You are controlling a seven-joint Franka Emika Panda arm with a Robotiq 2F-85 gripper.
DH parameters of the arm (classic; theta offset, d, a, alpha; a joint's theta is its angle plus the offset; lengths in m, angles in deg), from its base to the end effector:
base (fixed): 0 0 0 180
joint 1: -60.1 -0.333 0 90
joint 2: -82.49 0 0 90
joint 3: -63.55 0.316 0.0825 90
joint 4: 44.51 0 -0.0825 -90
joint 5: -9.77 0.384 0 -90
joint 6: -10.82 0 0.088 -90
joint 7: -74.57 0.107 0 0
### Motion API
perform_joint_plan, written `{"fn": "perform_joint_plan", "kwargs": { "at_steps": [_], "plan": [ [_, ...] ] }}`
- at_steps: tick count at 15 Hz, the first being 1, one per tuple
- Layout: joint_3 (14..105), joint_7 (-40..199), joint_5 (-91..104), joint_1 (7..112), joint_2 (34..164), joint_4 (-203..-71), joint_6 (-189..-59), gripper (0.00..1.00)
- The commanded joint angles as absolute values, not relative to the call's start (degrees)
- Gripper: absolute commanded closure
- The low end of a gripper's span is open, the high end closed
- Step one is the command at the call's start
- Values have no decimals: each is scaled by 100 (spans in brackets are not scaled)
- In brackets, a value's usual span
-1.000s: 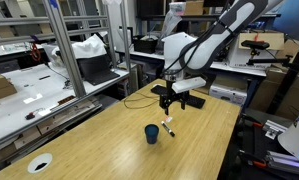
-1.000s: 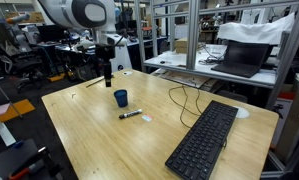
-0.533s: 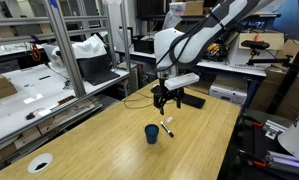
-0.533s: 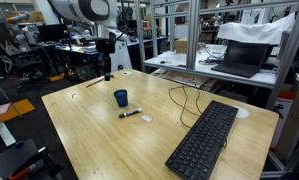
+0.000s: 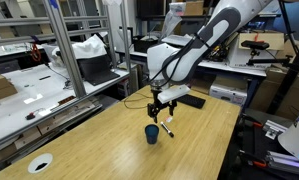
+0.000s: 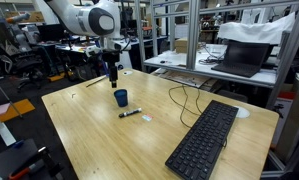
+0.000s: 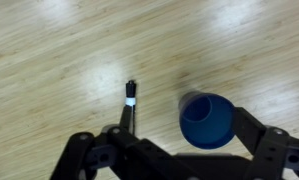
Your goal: Remove the marker out of the cup then move the cup to the right and then put the marker in the cup
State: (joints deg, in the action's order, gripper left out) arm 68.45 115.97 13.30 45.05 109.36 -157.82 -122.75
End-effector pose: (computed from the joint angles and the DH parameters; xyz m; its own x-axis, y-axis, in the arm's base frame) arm 0.5650 0.2049 0.2201 0.9011 -0.4108 -0.1386 -0.4124 -0.9108 0.0182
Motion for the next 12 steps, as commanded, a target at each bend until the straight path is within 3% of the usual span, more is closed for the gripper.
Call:
{"fn": "perform_joint_plan", "kwargs": {
  "at_steps": [1, 12],
  "plan": [
    [6762, 11585, 1193, 4359, 11174, -15587, -12570, 0],
    [6379, 11797, 1041, 4040, 11967, -15294, -13393, 0]
  ]
}}
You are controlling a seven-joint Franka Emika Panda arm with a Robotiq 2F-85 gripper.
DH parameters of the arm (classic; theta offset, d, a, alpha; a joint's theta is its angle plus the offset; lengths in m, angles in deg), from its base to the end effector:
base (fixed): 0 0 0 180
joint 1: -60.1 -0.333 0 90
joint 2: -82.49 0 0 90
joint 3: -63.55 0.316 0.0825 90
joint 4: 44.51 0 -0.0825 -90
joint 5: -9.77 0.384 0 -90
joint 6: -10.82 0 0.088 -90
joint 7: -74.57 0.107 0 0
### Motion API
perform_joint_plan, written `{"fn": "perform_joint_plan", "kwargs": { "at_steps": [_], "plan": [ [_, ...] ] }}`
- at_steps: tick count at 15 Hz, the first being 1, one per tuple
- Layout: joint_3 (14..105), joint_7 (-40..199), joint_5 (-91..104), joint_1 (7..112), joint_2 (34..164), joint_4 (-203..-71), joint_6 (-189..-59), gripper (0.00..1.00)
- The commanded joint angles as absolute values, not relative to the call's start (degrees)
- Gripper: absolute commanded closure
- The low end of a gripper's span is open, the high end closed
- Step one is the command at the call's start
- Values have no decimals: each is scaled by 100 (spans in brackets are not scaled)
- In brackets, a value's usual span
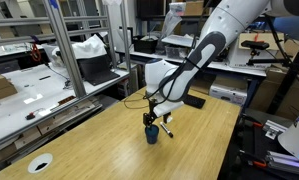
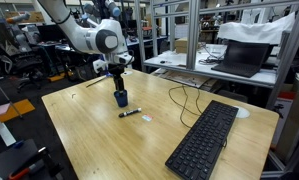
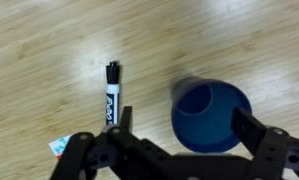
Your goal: Remove the marker out of the cup then move the cup to the right and then put the marker in the cup
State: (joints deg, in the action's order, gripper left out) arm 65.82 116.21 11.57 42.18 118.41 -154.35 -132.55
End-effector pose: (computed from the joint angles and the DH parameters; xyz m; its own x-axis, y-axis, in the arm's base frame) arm 0.5822 0.2132 0.1592 0.9168 -0.3951 -0.0587 -0.3959 -0.9183 -0.0026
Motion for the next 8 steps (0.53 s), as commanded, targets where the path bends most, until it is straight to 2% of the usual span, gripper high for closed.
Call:
{"fn": "perform_joint_plan", "kwargs": {
  "at_steps": [1, 4, 5, 6, 8],
  "plan": [
    [6324, 11859, 1023, 3996, 12023, -15259, -13441, 0],
    [6258, 11904, 1045, 3958, 12142, -15167, -13453, 18],
    [6240, 11930, 1046, 3944, 12177, -15139, -13442, 20],
    [6237, 11933, 1056, 3947, 12202, -15124, -13448, 39],
    [6242, 11922, 1081, 3967, 12263, -15096, -13478, 52]
  ]
}}
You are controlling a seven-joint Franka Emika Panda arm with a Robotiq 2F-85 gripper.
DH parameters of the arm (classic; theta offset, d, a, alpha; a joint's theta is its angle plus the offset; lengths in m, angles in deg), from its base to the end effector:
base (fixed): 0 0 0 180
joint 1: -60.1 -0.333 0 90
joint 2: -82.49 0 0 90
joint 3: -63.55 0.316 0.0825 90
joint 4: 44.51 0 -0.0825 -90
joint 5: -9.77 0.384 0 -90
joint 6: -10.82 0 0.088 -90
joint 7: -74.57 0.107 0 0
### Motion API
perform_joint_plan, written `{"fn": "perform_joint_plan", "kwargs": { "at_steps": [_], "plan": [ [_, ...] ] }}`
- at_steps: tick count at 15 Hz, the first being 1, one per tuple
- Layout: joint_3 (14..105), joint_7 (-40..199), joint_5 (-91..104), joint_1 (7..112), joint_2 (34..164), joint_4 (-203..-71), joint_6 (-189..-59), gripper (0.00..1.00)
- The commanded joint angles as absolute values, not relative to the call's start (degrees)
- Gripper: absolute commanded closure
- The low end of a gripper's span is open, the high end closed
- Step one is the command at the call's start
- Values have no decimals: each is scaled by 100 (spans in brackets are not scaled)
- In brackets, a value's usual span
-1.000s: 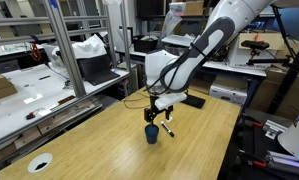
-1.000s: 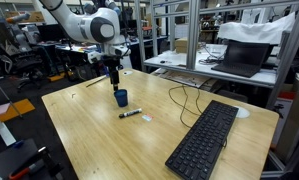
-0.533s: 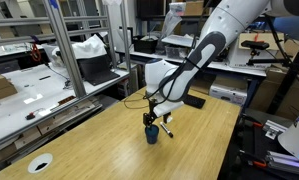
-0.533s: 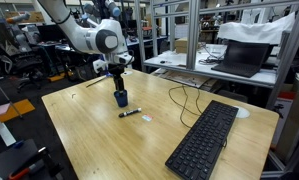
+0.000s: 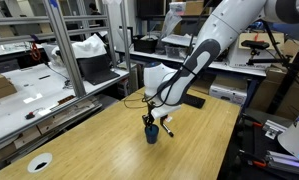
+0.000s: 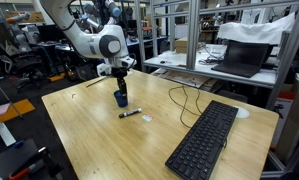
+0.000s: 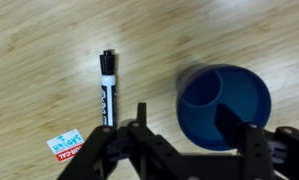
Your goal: Remove the marker out of the cup then move the cup to the right and then put the marker in the cup
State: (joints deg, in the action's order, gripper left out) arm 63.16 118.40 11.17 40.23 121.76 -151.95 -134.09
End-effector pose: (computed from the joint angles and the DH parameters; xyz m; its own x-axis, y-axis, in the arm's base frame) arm 0.5923 0.2094 0.1400 0.9027 -0.4293 -0.0290 -0.4291 -0.9031 0.0152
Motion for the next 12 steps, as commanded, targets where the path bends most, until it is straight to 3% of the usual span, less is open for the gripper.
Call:
{"fn": "perform_joint_plan", "kwargs": {
  "at_steps": [1, 6, 8, 12],
  "plan": [
    [6238, 11925, 1086, 3967, 12303, -15076, -13492, 57],
    [6245, 11881, 1139, 3996, 12402, -15078, -13630, 95],
    [6241, 11874, 1143, 3995, 12384, -15101, -13678, 100],
    [6219, 11871, 1118, 3975, 12244, -15138, -13755, 99]
  ]
}}
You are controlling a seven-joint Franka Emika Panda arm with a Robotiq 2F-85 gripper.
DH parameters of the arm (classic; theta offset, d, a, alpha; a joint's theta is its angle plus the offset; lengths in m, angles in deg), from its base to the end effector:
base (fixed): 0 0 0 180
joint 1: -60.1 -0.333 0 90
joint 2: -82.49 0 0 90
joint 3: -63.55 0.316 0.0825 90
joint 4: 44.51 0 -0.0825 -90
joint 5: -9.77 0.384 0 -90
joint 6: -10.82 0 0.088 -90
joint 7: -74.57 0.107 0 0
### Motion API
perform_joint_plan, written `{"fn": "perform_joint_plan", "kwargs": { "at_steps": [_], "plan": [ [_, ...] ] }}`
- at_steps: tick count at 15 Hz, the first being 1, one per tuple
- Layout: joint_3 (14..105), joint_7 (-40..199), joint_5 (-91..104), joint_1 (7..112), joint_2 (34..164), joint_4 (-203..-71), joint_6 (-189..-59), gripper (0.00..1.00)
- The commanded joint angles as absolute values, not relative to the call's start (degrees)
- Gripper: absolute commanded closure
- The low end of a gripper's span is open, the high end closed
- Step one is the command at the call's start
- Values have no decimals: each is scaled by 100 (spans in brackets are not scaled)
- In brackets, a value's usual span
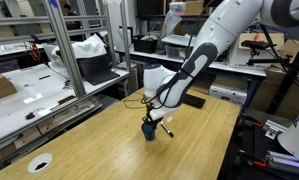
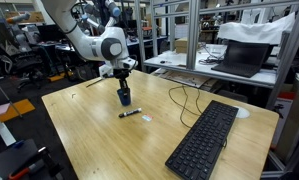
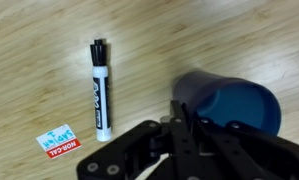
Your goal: Remove the marker out of the cup then move the cup to the right and then put the marker in the cup
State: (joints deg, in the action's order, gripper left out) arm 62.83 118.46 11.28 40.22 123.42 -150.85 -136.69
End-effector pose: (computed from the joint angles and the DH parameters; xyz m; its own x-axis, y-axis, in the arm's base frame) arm 0.5997 0.2082 0.1327 0.9001 -0.4356 -0.0011 -0.4356 -0.9001 -0.0073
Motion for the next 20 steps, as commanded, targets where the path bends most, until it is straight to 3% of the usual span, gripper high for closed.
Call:
{"fn": "perform_joint_plan", "kwargs": {
  "at_steps": [1, 6, 13, 20],
  "plan": [
    [6195, 11888, 1110, 3970, 12163, -15190, -13719, 99],
    [5984, 12155, 1112, 3993, 11576, -15769, -13715, 99],
    [5970, 12702, 1258, 4308, 10385, -17628, -14046, 99],
    [5795, 12895, 1237, 4661, 9776, -19263, -15466, 99]
  ]
}}
